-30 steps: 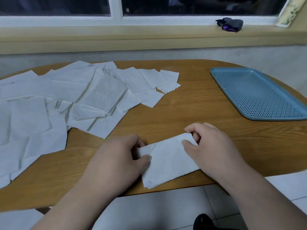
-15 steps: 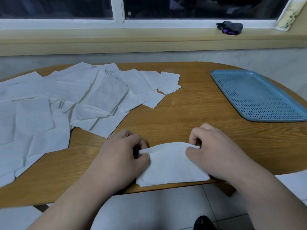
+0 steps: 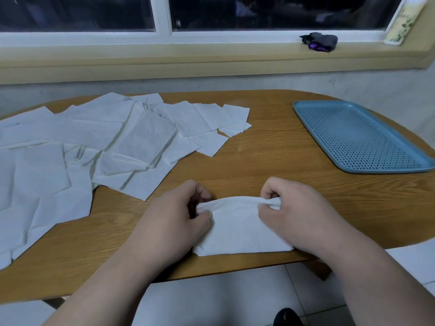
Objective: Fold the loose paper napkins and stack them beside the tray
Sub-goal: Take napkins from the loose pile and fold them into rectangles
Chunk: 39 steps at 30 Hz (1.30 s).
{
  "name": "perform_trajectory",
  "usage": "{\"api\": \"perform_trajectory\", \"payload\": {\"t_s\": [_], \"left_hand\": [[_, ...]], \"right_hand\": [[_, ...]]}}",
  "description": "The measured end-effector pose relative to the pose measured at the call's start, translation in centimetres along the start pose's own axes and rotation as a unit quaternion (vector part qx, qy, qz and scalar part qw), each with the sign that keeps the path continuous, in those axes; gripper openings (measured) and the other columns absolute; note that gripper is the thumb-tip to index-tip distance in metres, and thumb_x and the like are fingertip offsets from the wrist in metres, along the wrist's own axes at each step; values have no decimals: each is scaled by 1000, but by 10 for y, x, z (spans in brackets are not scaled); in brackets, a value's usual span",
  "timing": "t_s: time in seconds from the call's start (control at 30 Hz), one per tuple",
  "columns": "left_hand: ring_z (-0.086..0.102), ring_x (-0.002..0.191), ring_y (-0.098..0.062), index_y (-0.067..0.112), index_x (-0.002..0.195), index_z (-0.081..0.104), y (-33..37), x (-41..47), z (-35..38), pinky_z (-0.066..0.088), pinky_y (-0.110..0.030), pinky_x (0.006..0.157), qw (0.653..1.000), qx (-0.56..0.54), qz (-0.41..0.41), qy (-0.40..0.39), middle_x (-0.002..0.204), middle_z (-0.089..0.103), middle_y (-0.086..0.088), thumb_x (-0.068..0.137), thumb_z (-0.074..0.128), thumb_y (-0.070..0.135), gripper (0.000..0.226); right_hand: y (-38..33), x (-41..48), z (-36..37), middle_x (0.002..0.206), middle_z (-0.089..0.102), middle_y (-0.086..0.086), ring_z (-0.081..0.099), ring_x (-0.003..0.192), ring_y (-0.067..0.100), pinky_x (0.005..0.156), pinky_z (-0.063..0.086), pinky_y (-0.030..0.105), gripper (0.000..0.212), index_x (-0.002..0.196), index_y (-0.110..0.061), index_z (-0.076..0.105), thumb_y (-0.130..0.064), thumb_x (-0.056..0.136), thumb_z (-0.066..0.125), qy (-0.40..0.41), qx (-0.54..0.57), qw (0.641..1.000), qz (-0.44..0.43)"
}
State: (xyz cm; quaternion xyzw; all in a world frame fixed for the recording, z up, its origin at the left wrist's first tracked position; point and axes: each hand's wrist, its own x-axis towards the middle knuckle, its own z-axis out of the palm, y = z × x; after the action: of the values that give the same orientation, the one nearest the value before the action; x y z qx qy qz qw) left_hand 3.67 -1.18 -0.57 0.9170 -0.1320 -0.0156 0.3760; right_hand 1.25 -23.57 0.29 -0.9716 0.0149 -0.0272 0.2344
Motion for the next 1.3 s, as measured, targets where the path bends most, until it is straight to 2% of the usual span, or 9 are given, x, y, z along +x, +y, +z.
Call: {"api": "perform_trajectory", "payload": {"t_s": [0.1,0.23,0.4,0.5,0.63,0.87,1.03,1.2,1.3], "left_hand": [[55,83,5,45,97,54,3,6,5,40,-13,64,999,-29,-6,28,94,58,24,84,71,29,26],[53,90,4,43,94,56,9,11,14,39,-12,70,998,-13,26,53,93,57,18,80,71,37,21],[53,95,4,40,93,66,13,13,27,41,-14,74,997,25,72,23,92,57,20,82,68,44,12],[52,95,3,41,92,67,19,15,33,46,-23,78,996,26,78,20,93,58,19,79,61,51,18],[51,91,3,41,86,63,28,20,42,42,-19,73,995,37,88,18,91,59,18,80,62,51,12],[52,90,0,38,84,63,40,26,55,45,-26,78,992,54,109,14,89,59,18,80,60,50,13],[53,89,0,37,84,63,42,26,54,46,-28,78,993,55,106,11,90,59,19,81,62,48,12],[55,91,1,38,84,63,38,22,41,48,-28,78,994,52,94,9,92,58,21,80,59,51,14],[56,91,1,39,82,63,29,19,26,48,-28,80,996,40,74,17,91,57,22,80,60,51,12]], "right_hand": [[6,2,-8,69,61,-9,57,63,7,49,42,24,8,78,-29,56,-28,85,60,26,37,998,42],[29,6,-24,75,61,-12,56,68,5,52,38,26,11,80,-32,58,-25,89,60,70,42,993,90],[64,9,-47,86,64,-13,58,75,5,56,43,29,13,84,-33,60,-25,93,58,58,16,989,138],[79,7,-53,83,64,-10,57,74,7,57,44,31,9,81,-29,60,-22,87,60,100,13,979,177],[87,3,-56,78,63,-6,57,73,12,63,51,35,5,77,-25,60,-25,81,62,144,23,963,227],[87,-8,-55,76,66,3,62,71,23,63,55,40,17,78,-13,60,-31,77,60,105,-62,952,282],[84,-9,-53,98,46,-4,52,83,19,58,37,30,17,92,-24,52,-29,80,64,157,-104,951,244],[63,-7,-37,101,49,-11,51,95,12,77,46,31,15,100,-30,57,-26,87,62,160,-64,977,123],[40,-5,-20,94,51,-14,50,93,9,79,46,30,9,95,-30,60,-26,87,61,145,-21,987,67]]}}
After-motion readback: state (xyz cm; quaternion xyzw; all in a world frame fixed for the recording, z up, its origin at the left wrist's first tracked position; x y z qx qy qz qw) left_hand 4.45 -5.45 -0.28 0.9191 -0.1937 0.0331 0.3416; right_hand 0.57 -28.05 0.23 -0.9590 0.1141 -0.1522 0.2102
